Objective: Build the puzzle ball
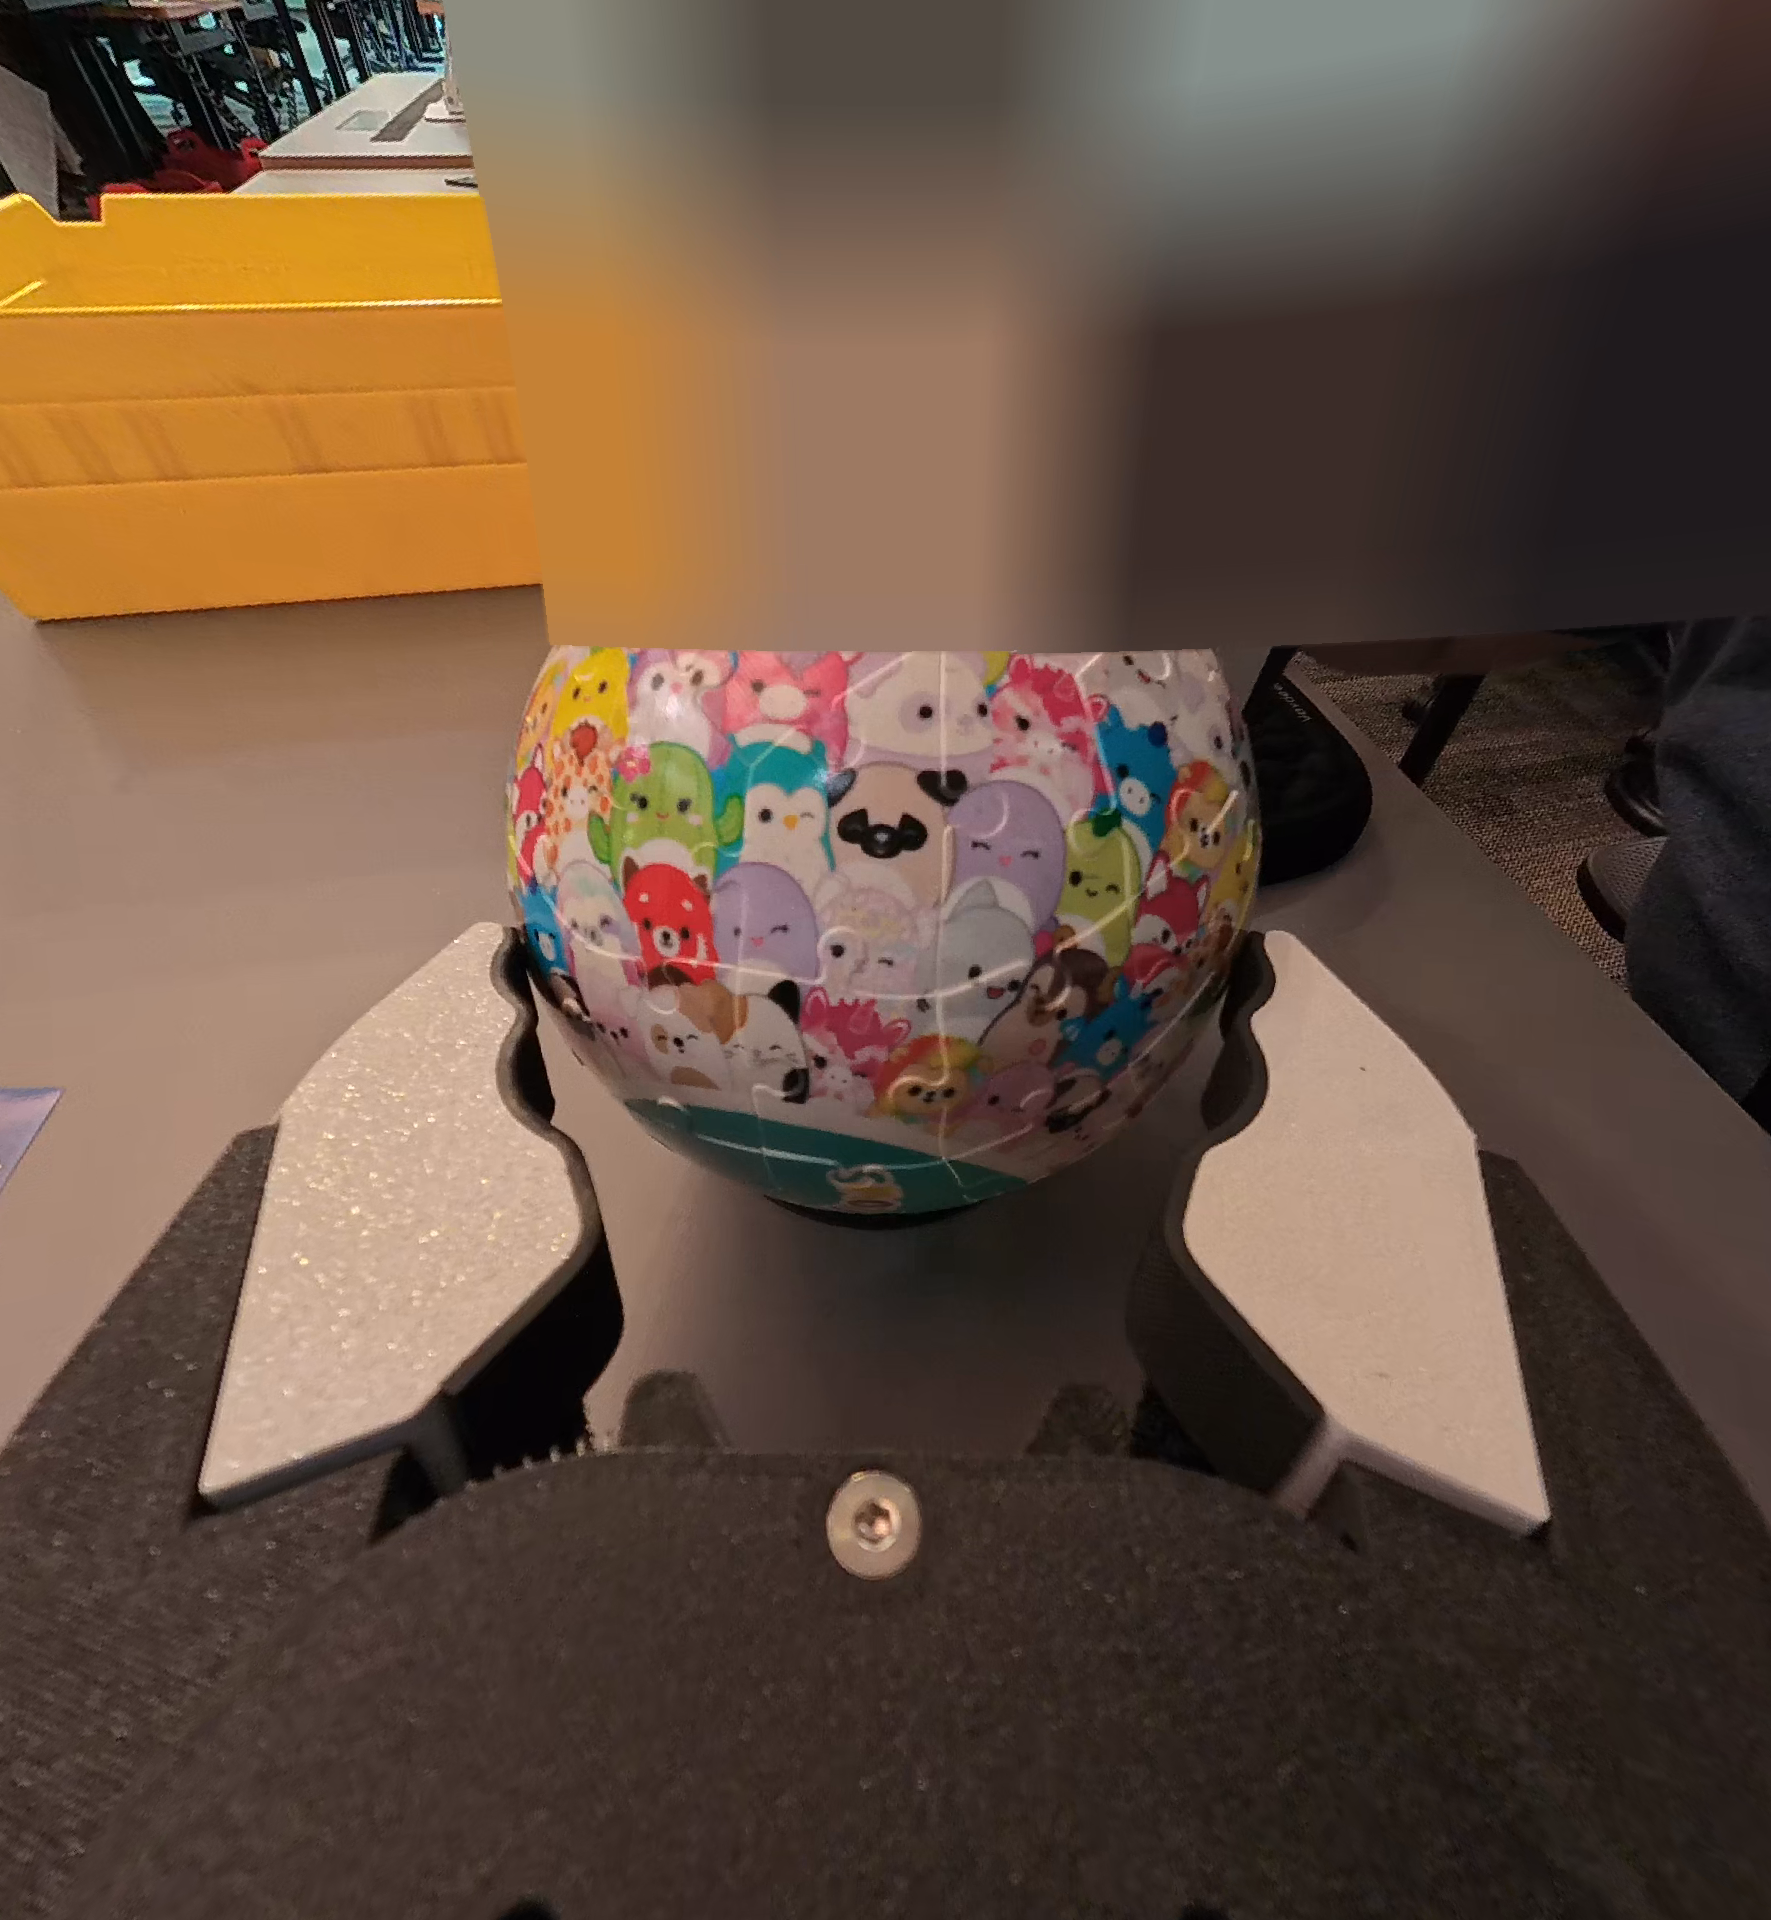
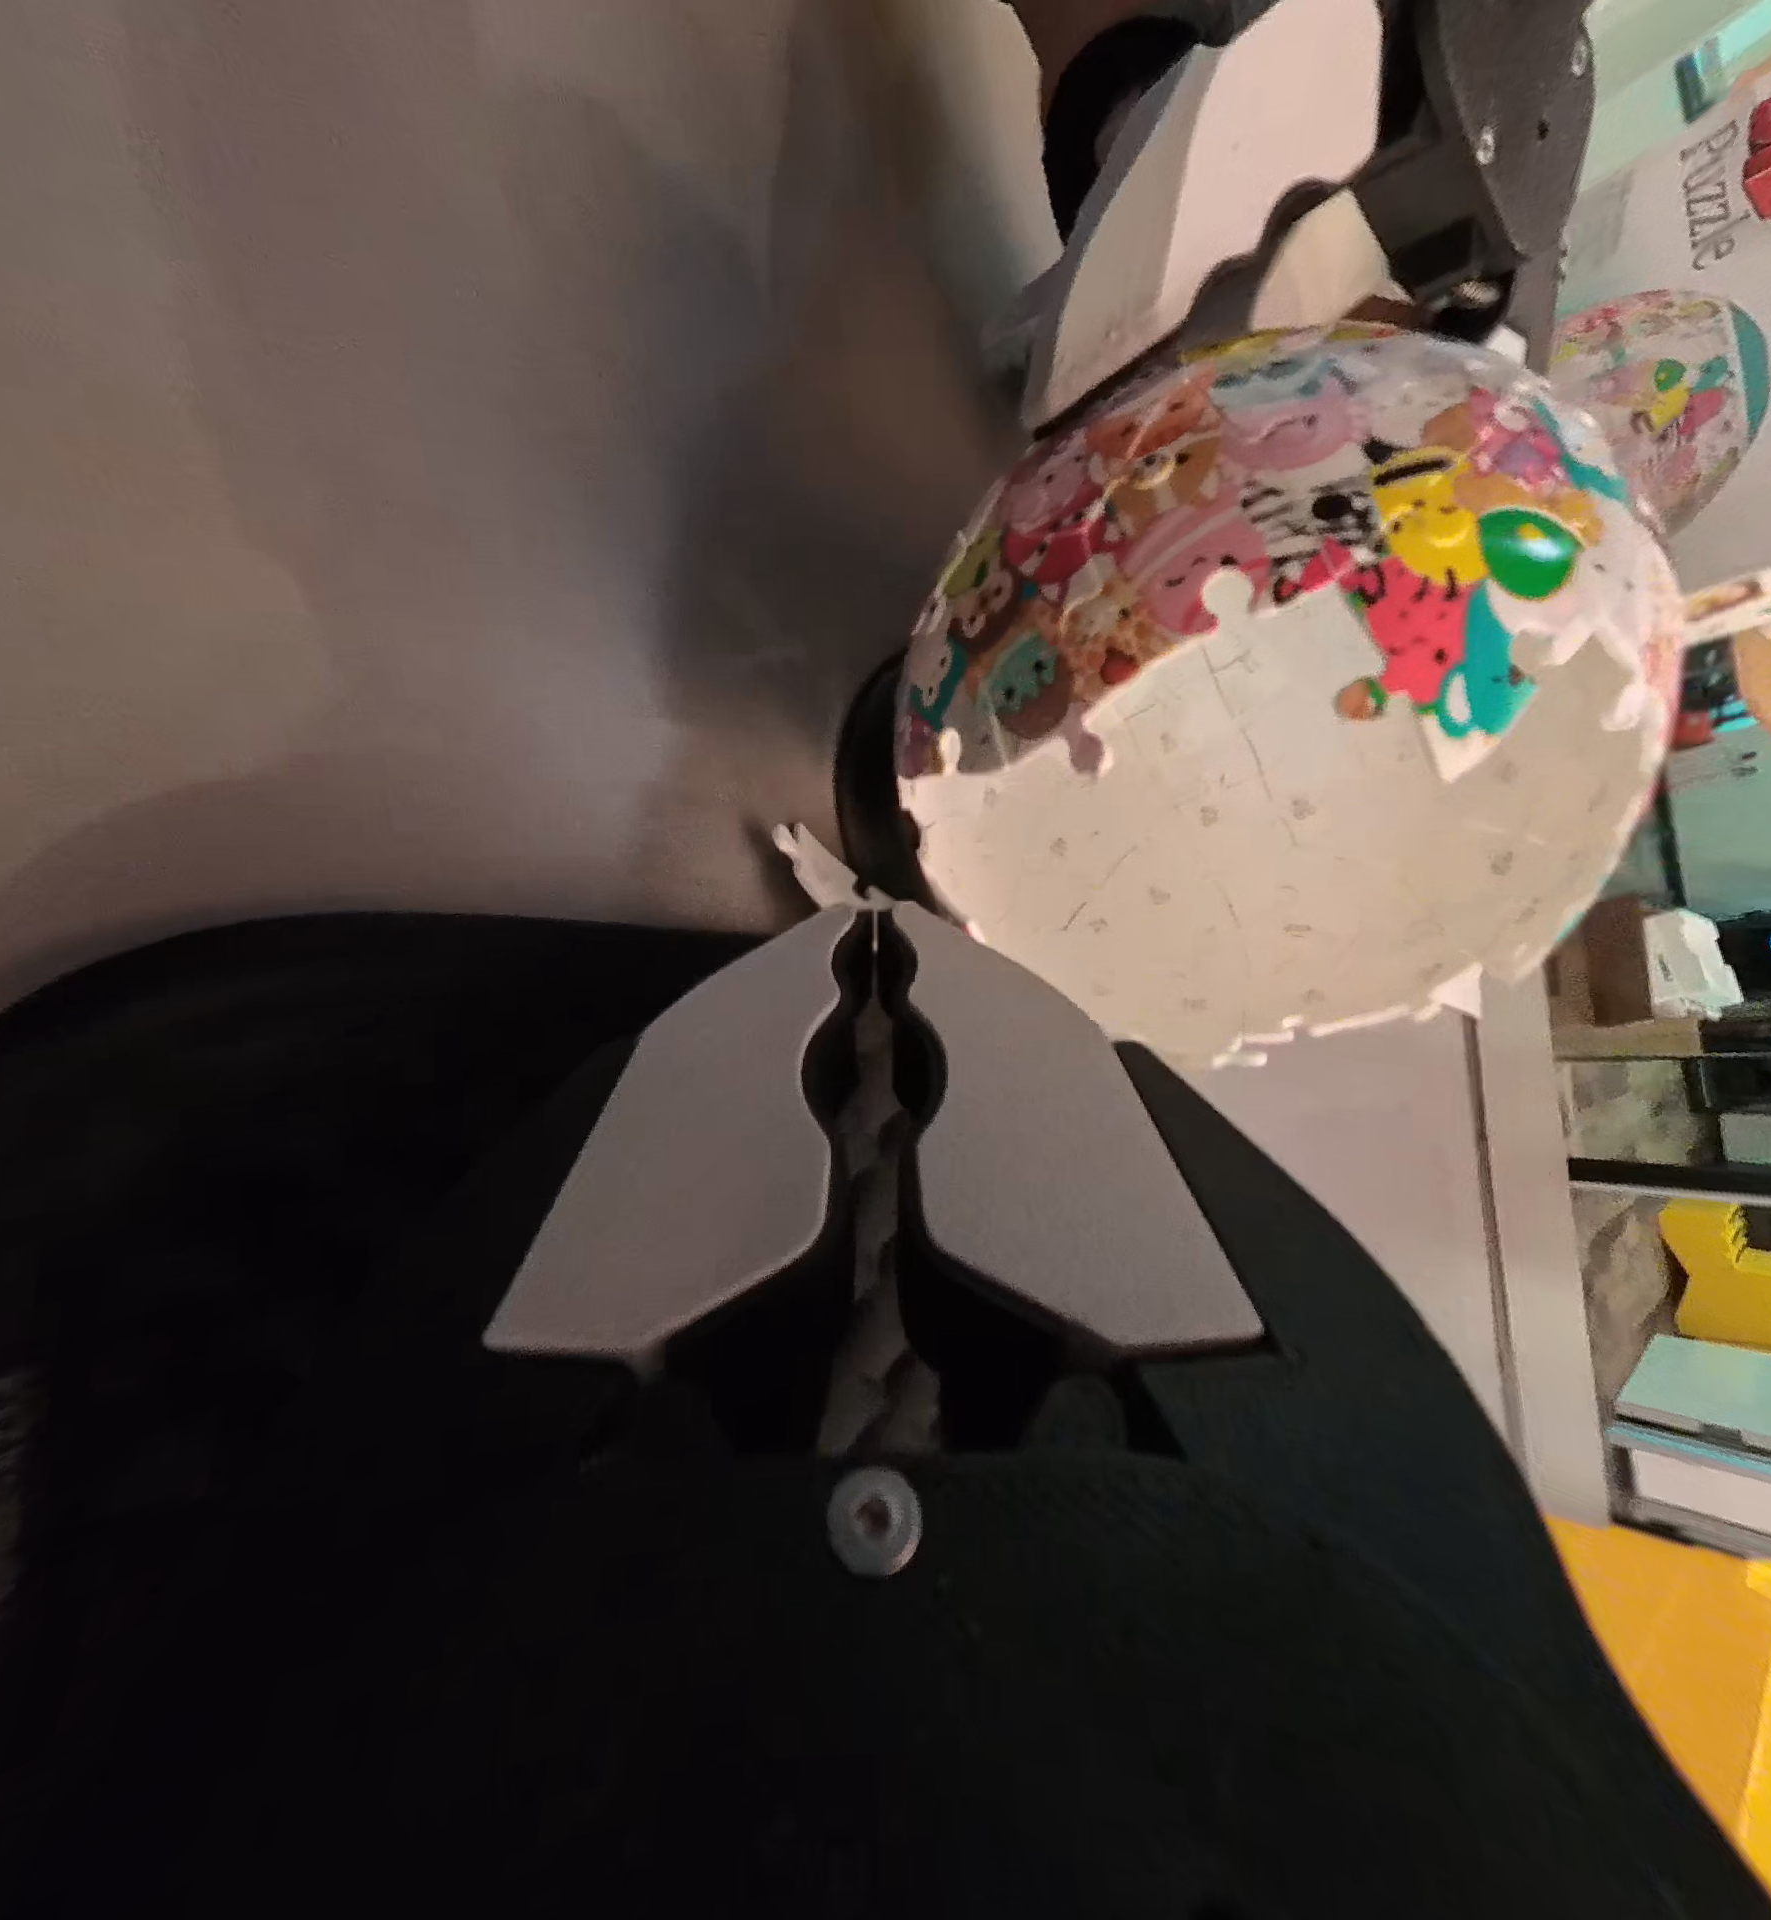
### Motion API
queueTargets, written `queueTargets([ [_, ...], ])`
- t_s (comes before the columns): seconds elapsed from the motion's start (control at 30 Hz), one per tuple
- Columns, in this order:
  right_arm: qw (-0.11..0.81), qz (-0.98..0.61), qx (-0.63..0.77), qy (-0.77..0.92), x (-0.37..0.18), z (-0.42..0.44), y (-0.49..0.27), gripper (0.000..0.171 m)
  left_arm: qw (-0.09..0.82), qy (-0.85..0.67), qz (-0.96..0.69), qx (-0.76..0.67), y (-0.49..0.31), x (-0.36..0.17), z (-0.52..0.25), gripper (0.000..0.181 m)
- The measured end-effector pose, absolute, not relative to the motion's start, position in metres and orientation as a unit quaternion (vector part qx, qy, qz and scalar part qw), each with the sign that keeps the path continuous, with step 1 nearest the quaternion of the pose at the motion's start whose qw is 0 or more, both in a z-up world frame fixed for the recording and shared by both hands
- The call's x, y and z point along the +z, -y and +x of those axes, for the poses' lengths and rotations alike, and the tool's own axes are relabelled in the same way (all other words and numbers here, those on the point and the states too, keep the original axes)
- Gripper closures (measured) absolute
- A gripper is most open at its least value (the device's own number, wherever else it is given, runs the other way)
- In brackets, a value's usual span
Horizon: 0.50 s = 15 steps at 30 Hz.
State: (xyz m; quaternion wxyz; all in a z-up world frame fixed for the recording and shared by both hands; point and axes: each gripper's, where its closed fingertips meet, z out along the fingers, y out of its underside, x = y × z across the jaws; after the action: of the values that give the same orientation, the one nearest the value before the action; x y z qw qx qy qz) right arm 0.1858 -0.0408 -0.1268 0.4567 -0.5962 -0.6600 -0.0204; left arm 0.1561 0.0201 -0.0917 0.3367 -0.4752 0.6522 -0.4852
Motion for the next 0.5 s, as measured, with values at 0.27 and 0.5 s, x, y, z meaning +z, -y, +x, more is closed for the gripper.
queueTargets([
  [0.27,0.512,-0.631,0.030,0.583,-0.108,0.203,0.042,0.150,0.351,-0.655,-0.471,-0.474,-0.020,-0.089,0.154,0.060],
  [0.5,0.512,-0.586,-0.004,0.628,-0.104,0.191,0.033,0.139,0.339,-0.652,-0.473,-0.486,-0.021,-0.088,0.152,0.061],
])
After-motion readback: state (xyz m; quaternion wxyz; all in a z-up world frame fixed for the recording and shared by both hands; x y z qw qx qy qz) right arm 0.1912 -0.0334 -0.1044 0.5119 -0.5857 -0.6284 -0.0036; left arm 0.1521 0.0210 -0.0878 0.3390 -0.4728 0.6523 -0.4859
